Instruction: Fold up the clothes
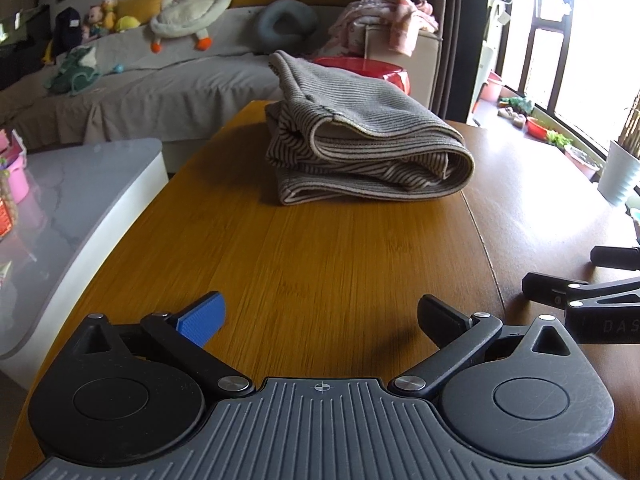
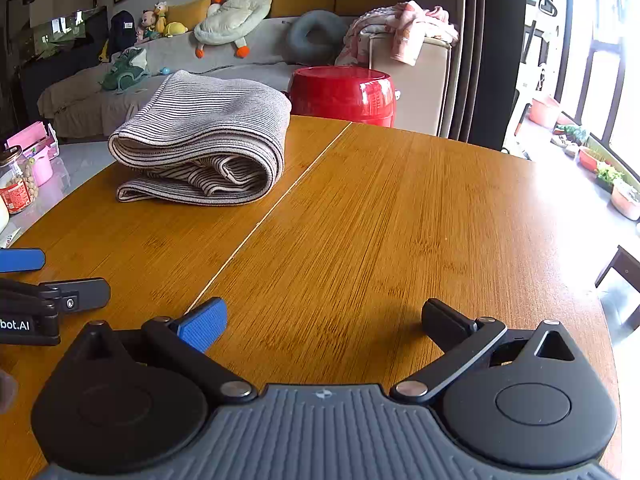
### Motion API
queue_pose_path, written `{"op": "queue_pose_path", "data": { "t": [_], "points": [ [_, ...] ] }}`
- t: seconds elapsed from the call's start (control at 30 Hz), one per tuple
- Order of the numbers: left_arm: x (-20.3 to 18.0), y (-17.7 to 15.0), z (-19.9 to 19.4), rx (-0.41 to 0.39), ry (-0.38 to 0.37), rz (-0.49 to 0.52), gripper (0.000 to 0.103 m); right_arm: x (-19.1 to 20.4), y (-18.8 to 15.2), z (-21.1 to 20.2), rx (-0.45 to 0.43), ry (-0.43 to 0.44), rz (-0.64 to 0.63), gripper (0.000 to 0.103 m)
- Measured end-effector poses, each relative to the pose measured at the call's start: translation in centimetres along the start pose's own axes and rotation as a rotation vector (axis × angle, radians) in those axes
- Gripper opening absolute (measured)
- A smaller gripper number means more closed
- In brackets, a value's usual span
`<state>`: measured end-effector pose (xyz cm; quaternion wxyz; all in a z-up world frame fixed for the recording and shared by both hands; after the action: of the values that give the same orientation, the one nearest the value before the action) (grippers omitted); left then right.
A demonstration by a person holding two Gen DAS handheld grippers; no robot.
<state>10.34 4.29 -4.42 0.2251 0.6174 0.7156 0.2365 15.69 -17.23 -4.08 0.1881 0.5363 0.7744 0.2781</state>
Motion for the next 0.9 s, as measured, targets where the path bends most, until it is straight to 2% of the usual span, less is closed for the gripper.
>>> {"op": "queue_pose_path", "data": {
  "t": [0.9],
  "points": [
    [-0.1,-0.12,-0.01,0.004,0.043,-0.011,0.103,-0.01,0.0,0.05,0.0,0.0,0.0,0.103]
  ]
}}
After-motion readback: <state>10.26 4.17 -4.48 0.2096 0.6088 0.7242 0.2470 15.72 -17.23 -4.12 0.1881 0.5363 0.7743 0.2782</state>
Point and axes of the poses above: each gripper's, at about its wrist camera, not at the fingertips, and z roughly the way its jaws point, x to its left, y to its top, the point moved 1 cm from there along z, roughly the way its jaws point, and after that the axes turned 11 degrees about x, right-handed, at the moved point
